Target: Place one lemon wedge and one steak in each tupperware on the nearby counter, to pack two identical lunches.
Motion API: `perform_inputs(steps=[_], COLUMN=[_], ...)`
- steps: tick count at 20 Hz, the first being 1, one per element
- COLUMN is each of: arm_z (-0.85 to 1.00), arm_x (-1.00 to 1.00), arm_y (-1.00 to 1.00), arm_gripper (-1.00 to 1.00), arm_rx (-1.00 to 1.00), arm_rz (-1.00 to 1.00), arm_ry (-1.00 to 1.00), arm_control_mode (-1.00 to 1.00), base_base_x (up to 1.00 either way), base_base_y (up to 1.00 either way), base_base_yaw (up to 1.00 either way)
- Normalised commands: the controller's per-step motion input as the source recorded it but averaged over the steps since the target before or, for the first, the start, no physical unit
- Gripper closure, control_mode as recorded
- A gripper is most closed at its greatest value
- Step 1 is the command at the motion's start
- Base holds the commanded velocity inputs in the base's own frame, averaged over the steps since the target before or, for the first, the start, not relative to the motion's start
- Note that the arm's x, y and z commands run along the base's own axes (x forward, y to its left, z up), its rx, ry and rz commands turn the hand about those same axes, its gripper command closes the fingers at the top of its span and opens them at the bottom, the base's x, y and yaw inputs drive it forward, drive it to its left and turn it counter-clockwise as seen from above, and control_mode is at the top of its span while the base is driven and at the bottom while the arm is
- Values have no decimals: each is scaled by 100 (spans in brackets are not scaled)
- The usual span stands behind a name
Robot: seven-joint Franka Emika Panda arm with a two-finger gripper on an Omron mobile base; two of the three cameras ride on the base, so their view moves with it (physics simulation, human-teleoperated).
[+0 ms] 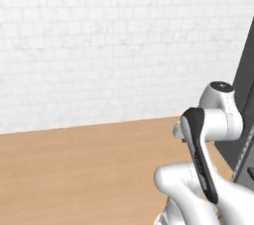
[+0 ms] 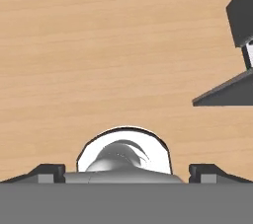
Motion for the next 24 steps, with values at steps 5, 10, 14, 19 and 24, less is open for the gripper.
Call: perform_inputs(steps=[5, 10, 14, 19, 24], arm_z=[0, 0, 0, 0, 0], arm_x=[0, 0, 0, 0, 0], arm_y=[0, 0, 0, 0, 0], arm_gripper=[-100, -100, -100, -100, -100], arm_rx=[0, 0, 0, 0, 0], arm_rz=[0, 0, 0, 0, 0], arm_ry=[0, 0, 0, 0, 0], arm_control_mode=[100, 100, 100, 100, 100], base_base_x=[100, 95, 83, 65, 27], base_base_y=[91, 84, 77, 65, 33], base_base_yaw=[-67, -71, -75, -80, -90])
